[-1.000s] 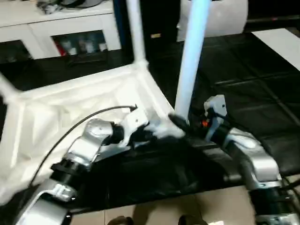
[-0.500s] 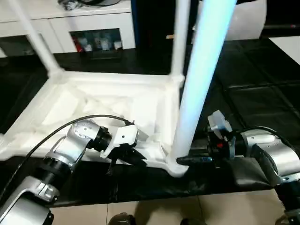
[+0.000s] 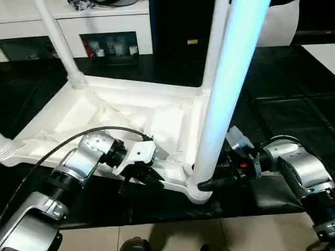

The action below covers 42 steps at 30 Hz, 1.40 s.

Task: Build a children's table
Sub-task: Rotate leg to tighten

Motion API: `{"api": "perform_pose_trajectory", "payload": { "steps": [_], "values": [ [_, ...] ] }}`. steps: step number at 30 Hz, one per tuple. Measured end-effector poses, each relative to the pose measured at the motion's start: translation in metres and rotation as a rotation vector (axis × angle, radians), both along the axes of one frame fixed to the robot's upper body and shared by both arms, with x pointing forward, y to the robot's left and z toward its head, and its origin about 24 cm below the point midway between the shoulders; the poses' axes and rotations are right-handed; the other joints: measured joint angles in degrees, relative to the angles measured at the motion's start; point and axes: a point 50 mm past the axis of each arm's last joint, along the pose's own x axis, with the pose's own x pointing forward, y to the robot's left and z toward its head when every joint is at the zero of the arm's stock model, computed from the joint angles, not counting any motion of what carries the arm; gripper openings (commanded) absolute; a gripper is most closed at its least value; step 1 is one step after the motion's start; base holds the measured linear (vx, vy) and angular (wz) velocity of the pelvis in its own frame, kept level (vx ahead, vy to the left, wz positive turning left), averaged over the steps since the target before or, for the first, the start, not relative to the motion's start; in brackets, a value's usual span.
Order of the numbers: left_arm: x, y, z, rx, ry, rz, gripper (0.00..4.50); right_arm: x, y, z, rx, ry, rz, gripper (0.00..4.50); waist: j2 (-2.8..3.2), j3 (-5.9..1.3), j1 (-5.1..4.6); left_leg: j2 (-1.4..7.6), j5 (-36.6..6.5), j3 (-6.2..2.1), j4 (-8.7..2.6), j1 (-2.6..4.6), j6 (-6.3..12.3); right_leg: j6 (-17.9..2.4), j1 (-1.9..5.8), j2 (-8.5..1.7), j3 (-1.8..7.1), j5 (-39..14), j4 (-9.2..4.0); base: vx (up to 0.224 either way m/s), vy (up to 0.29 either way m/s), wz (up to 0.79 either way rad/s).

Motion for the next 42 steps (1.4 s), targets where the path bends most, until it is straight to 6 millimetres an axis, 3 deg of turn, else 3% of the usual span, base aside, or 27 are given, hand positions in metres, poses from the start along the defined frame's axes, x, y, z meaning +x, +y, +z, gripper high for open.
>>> {"api": "perform_pose_trajectory", "payload": {
  "steps": [9, 12, 18, 24, 29, 32, 33, 38, 42],
  "values": [
    [0.004, 0.0, 0.004, -0.031, 0.013, 0.073, 0.0, 0.002, 0.001, 0.002, 0.046, 0.045, -0.113, 2.05, 0.07, -0.04, -0.12, 0.01, 0.01, 0.0, 0.14, 0.13, -0.02, 0.0, 0.01, -0.01, 0.05, 0.0, 0.27, 0.0, 0.0, 0.0],
    [0.009, 0.001, 0.0, -0.037, 0.005, 0.215, 0.0, 0.0, 0.002, -0.006, 0.072, 0.016, -0.308, 2.04, 0.1, -0.05, -0.67, 0.03, 0.01, 0.0, 0.14, 0.19, -0.05, 0.02, 0.0, 0.0, 0.06, -0.01, 0.36, 0.0, 0.0, 0.0],
    [0.017, -0.011, -0.008, -0.06, -0.005, 0.448, 0.0, 0.011, 0.006, -0.013, 0.053, -0.074, -0.662, 2.04, 0.14, -0.08, -3.79, 0.02, 0.02, 0.03, 0.08, 0.14, -0.09, 0.36, -0.04, 0.04, 0.1, -0.2, 0.37, 0.0, 0.0, 0.0],
    [0.027, -0.034, -0.009, -0.084, -0.022, 0.622, 0.0, 0.026, 0.015, -0.016, 0.047, -0.133, -0.978, 1.99, 0.42, -0.25, -4.12, -0.02, 0.02, 0.02, 0.0, 0.25, -0.09, 0.43, 0.01, 0.04, 0.12, -0.24, 0.31, 0.0, 0.0, 0.0],
    [0.041, -0.06, -0.006, -0.095, -0.082, 0.813, 0.0, 0.053, 0.042, -0.014, 0.046, -0.148, -1.353, 1.99, 0.5, -0.28, -4.54, -0.11, 0.03, 0.01, 0.0, 0.16, -0.09, 0.34, -0.19, 0.02, 0.17, -0.18, 0.12, 0.0, 0.0, 0.0],
    [0.04, -0.068, -0.006, -0.107, -0.081, 0.838, 0.0, 0.056, 0.045, -0.013, 0.044, -0.165, -1.421, 1.99, 0.55, -0.29, -4.45, -0.15, -0.02, 0.01, -0.09, 0.11, -0.02, -0.01, -0.05, 0.02, 0.16, 0.09, -0.19, 0.0, 0.0, 0.0],
    [0.04, -0.068, -0.005, -0.108, -0.082, 0.838, 0.0, 0.056, 0.045, -0.013, 0.049, -0.17, -1.427, 2.54, 0.59, -0.32, -4.4, -0.17, -0.02, 0.01, -0.2, 0.1, -0.01, -0.01, -0.03, 0.02, 0.16, 0.11, -0.32, 0.0, 0.0, 0.0],
    [0.039, -0.069, -0.004, -0.111, -0.091, 0.824, 0.0, 0.051, 0.045, -0.015, 0.095, -0.178, -1.433, 2.89, 0.64, -0.35, -3.95, -0.18, -0.03, 0.0, -0.45, 0.06, 0.0, 0.02, -0.1, 0.01, 0.08, 0.1, -0.4, 0.0, 0.0, 0.0],
    [0.034, -0.061, -0.004, -0.107, -0.108, 0.745, 0.0, 0.038, 0.033, -0.017, 0.133, -0.181, -1.303, 3.17, 0.74, -0.34, -3.84, -0.16, -0.03, 0.0, -0.53, 0.05, 0.02, 0.12, -0.11, 0.01, 0.06, 0.04, -0.43, 0.0, 0.0, 0.0]
  ]
}}
